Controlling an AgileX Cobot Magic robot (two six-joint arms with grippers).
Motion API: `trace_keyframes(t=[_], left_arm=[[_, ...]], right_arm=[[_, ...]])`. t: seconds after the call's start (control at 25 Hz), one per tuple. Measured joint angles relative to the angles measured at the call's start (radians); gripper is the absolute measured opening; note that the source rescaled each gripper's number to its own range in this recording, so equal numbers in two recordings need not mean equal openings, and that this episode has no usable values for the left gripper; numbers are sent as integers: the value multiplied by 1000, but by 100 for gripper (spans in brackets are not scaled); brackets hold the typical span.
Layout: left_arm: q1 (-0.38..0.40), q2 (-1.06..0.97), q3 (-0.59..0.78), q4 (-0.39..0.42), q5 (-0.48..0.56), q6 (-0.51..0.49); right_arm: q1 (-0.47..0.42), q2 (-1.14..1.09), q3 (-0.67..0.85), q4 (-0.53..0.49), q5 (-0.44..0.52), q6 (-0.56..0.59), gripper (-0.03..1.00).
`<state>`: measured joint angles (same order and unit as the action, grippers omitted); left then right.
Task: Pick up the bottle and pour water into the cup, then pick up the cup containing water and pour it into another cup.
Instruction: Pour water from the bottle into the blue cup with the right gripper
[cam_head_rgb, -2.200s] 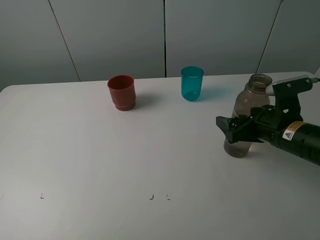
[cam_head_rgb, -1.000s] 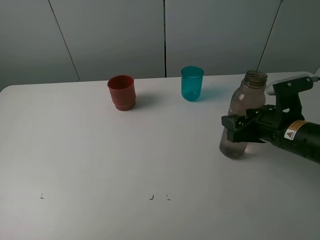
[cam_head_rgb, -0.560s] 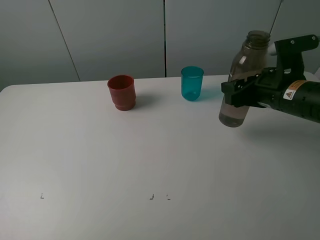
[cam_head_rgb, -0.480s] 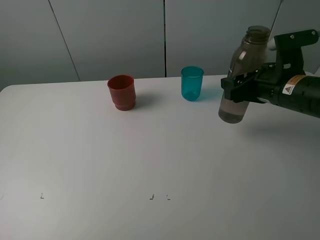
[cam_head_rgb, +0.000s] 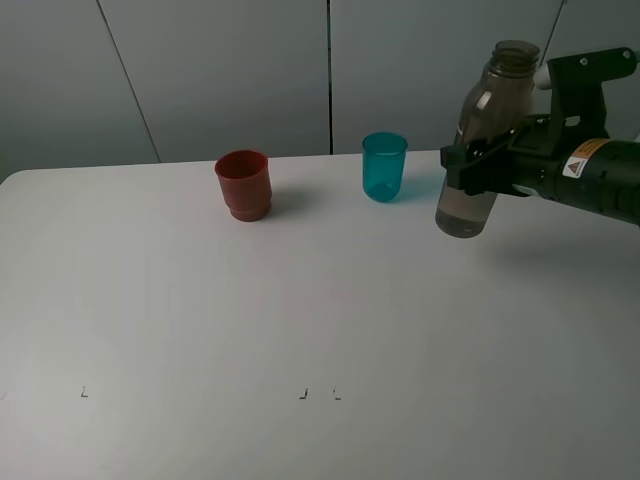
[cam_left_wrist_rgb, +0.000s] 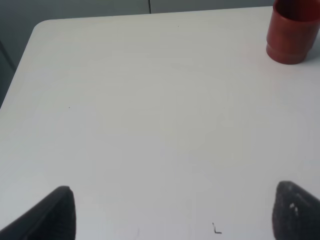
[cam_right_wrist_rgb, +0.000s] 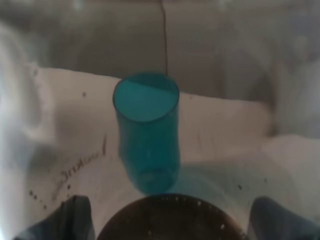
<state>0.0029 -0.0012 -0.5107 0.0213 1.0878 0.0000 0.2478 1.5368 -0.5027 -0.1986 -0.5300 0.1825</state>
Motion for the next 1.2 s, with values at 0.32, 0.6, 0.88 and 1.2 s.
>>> trace_keyframes(t=[0.32,0.6,0.88,1.2], left_arm=[[0,0,0,0,0,0],[0,0,0,0,0,0],[0,0,0,0,0,0],[0,0,0,0,0,0]], right_arm=[[0,0,0,0,2,0,0],[0,0,-14,0,1,-18,0],[0,4,-171,0,182,-40,0],[0,157,-356,0,313,-63,0]])
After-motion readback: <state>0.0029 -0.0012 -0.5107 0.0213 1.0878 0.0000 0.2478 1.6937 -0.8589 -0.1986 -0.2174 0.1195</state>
